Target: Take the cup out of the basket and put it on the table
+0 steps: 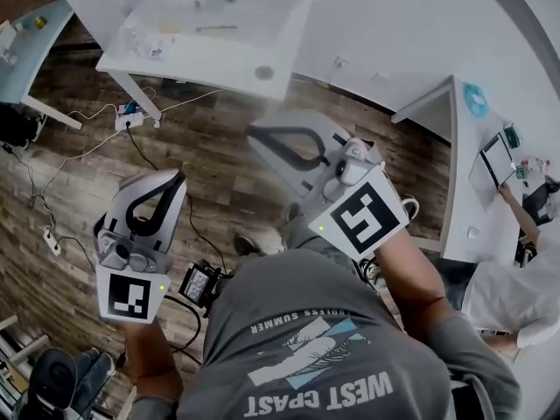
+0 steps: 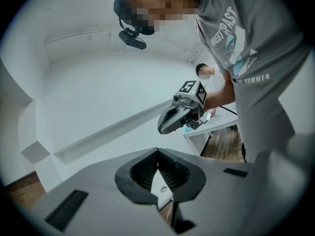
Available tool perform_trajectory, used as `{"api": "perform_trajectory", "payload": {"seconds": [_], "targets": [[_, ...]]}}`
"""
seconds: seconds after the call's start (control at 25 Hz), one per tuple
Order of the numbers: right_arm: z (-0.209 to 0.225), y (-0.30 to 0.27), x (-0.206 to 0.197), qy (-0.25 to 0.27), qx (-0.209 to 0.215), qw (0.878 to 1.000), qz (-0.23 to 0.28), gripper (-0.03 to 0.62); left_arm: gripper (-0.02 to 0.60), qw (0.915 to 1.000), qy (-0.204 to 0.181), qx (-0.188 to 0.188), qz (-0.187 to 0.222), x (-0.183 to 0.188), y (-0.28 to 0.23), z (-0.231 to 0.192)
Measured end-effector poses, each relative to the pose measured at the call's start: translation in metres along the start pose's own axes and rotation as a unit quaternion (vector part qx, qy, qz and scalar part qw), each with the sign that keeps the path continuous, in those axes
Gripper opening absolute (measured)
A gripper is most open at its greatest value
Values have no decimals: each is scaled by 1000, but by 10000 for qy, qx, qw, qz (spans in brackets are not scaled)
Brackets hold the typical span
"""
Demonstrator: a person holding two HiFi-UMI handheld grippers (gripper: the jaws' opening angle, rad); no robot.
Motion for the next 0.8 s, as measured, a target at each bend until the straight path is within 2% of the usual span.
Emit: {"api": "perform_trajectory", "payload": {"seconds": [0.2,0.4,0.6,0.8], "targets": [[31,4,-13,-331,-137,9991,245,11,9,9998,42,34,-167,-3,-24,-8],[73,5,-37,-422,-120,9979,466,11,9,9994,37,141,-323,-1,-65,-17],[108,20,-63,-451,99,9968,651,11,9,9978,20,360,-561,6,-111,-20],[137,30,-89,-423,295,9953,819,11,9,9969,15,490,-617,10,-160,-19]]}}
Point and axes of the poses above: the fingertips, and each gripper's own axes: y backward along the fingers, z to its right, x out of its top, the point moved 2 cm from there along y, backward along the fingers, and after that the axes turned 4 degrees about z, right-handed, at the moved point
